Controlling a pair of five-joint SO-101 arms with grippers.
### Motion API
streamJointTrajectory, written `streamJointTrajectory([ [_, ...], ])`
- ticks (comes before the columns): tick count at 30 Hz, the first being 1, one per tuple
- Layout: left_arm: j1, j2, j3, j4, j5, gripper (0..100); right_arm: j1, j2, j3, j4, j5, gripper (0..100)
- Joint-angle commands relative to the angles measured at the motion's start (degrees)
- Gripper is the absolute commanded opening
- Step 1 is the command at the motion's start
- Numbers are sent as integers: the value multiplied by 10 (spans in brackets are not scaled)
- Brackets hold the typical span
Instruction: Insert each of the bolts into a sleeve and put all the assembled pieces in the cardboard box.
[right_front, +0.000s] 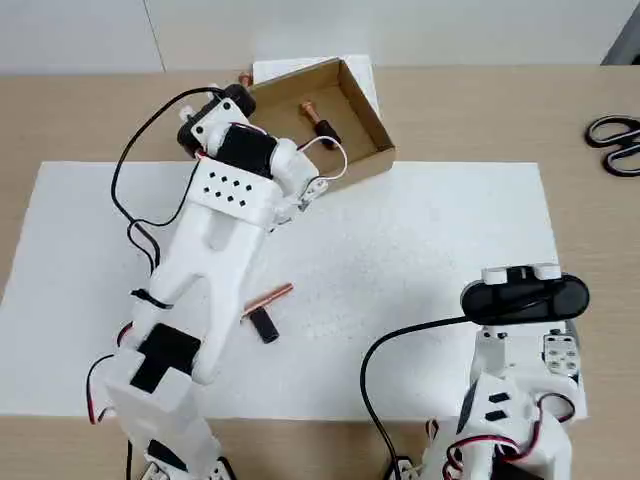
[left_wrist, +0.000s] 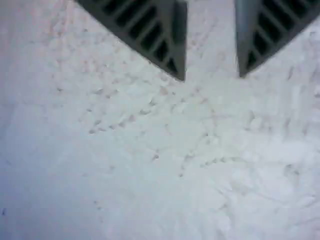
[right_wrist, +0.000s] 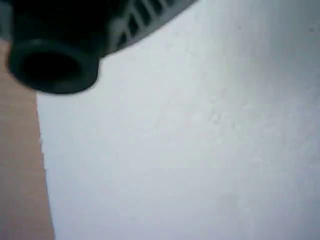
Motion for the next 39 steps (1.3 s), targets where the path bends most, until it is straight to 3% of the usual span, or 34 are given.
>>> streamJointTrajectory([
  [1, 2, -5, -2, 7, 11, 70, 0, -4, -3, -15, 4, 6],
  [6, -13, -4, 28, 11, 115, 108, 0, -4, -3, -15, 4, 6],
  [14, 33, -4, 89, -18, 155, 341, 0, -4, -3, -15, 4, 6],
  [19, 47, -4, 89, -18, 218, 350, 0, -3, -3, -13, 4, 6],
  [24, 25, -4, 90, -14, 215, 350, 0, -3, -3, -13, 4, 7],
  [26, 3, -4, 90, 0, 164, 350, 0, -3, -3, -13, 4, 7],
  [28, -17, -1, 96, 15, 62, 350, 0, -3, -3, -14, 4, 7],
  [32, -30, 31, 146, 54, -236, 351, 0, -3, -3, -15, 4, 7],
  [35, -76, 49, 161, 51, -434, 351, 0, -3, -3, -15, 4, 7],
  [36, -87, 55, 159, 50, -472, 352, 0, -3, -3, -15, 4, 7],
  [39, -105, 76, 145, 53, -481, 351, 0, -3, -3, -15, 4, 7],
])
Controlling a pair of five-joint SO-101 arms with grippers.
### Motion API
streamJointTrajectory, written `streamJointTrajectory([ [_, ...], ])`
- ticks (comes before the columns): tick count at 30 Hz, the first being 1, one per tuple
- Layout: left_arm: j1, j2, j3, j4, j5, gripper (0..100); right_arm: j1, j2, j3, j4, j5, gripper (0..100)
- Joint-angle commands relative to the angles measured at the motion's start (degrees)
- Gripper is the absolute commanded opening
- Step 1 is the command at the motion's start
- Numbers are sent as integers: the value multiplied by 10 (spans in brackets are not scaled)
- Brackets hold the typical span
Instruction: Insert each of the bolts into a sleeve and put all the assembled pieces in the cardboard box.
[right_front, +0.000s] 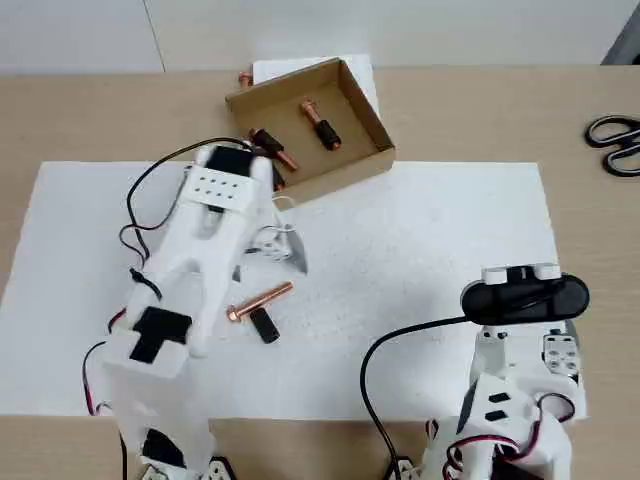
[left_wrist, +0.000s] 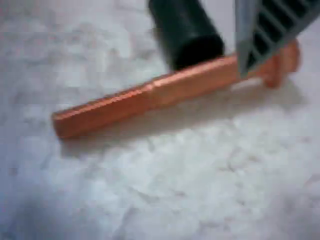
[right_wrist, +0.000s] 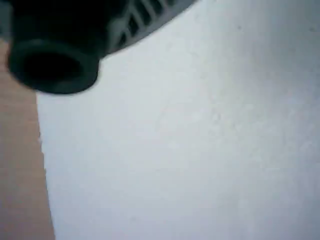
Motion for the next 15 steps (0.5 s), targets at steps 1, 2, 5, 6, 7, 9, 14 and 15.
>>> streamJointTrajectory([
  [1, -23, 9, -18, 11, -50, 350, 0, -3, -3, -15, 4, 7],
  [2, -27, 16, -26, 11, -50, 349, 0, -3, -3, -15, 4, 7],
  [5, -40, 29, -50, 11, -55, 349, 0, -3, -3, -15, 4, 7],
  [6, -40, 30, -58, 11, -67, 349, 0, -3, -3, -15, 4, 7],
  [7, -40, 30, -70, 11, -82, 349, 0, -3, -3, -15, 4, 7],
  [9, -41, 35, -95, 11, -92, 342, 0, -3, -3, -15, 4, 7],
  [14, -26, 36, -116, 11, -98, 296, 0, -3, -3, -15, 4, 6],
  [15, -22, 37, -116, 11, -108, 295, 0, -3, -3, -15, 4, 6],
])
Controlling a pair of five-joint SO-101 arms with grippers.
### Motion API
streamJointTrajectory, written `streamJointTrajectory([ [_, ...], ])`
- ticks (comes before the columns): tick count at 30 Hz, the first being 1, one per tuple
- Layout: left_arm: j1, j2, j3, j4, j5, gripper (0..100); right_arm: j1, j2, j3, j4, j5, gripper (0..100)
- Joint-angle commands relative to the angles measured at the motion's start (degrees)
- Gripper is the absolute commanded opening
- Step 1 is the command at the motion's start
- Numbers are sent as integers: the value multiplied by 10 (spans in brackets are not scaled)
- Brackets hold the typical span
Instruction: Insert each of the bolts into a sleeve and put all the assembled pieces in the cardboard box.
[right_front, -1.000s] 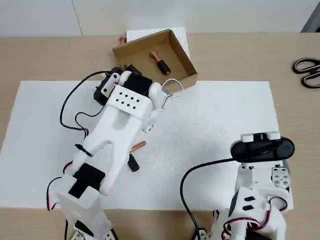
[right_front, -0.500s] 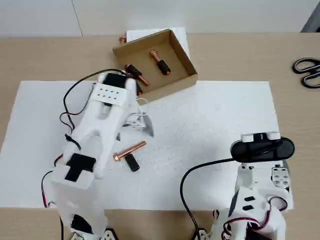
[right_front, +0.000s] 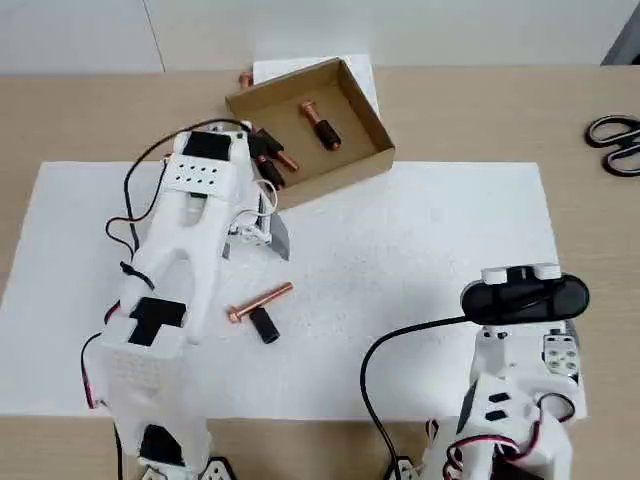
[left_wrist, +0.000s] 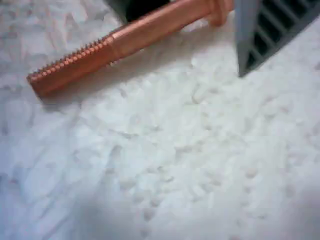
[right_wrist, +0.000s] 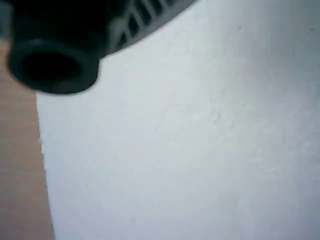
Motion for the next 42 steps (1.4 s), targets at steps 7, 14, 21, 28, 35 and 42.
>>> streamJointTrajectory([
  [7, 57, -1, -45, 11, -226, 295, 0, -3, -3, -15, 4, 6],
  [14, 50, 0, -30, 11, -424, 295, 0, -3, -3, -15, 4, 6],
  [21, 55, 1, -18, 9, -462, 295, 0, -3, -3, -15, 4, 6],
  [28, 77, 1, 22, 6, -463, 295, 0, -3, -3, -15, 4, 6],
  [35, 84, 4, 37, -22, -463, 295, 0, -4, -3, -15, 4, 6],
  [42, 80, 84, 32, -25, -462, 295, 0, -4, -3, -15, 4, 6],
])
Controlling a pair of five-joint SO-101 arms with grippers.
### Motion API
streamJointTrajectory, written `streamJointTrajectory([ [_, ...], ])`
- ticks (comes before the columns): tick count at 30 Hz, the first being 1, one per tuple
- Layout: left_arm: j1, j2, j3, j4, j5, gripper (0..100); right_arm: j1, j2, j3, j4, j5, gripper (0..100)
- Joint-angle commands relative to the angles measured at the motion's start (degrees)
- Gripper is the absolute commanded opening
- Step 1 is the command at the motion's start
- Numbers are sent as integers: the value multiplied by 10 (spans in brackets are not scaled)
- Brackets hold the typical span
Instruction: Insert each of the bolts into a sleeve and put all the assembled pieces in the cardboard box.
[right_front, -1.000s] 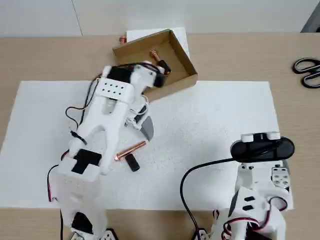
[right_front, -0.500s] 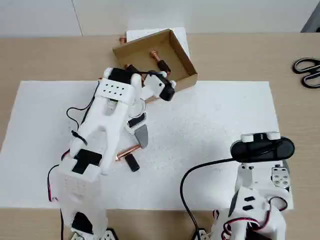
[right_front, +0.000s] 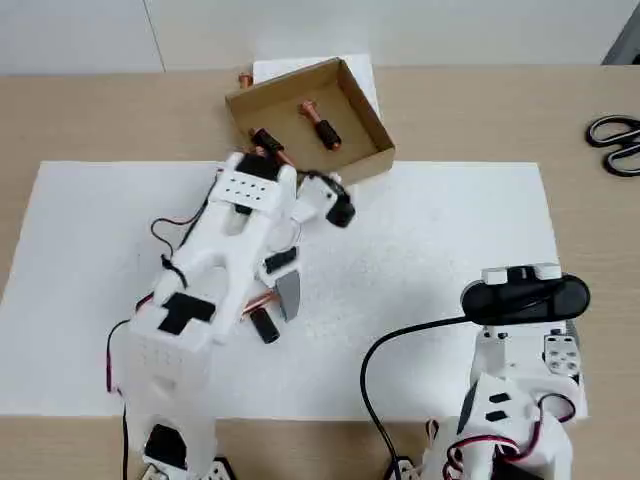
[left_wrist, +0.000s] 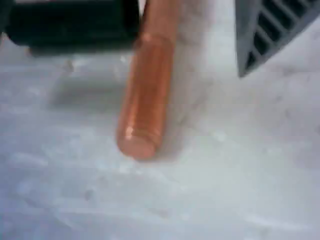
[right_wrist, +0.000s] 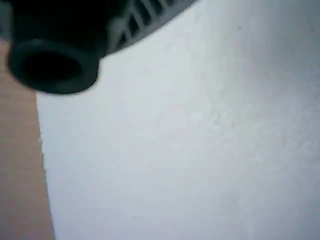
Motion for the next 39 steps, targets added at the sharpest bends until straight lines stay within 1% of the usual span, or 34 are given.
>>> streamJointTrajectory([
  [1, 1, 17, -10, -17, -4, 295, 0, -4, -3, -15, 4, 6],
  [5, -5, 33, -14, -38, -4, 286, 0, -4, -3, -15, 4, 6],
  [12, -41, 63, -15, -62, -4, 121, 0, -4, -3, -15, 4, 6],
  [17, -67, 103, -15, -65, -4, 66, 0, -4, -3, -15, 4, 6],
  [25, -72, 110, -48, -61, -4, 19, 0, -4, -5, -14, 4, 6],
  [33, -77, 109, -160, 30, -10, 6, 1, -4, -5, -14, 4, 6],
  [36, -85, 108, -190, 30, -18, 6, 1, -4, -5, -14, 4, 6],
  [39, -87, 85, -190, 30, -18, 6, 1, -4, -5, -14, 4, 6],
])
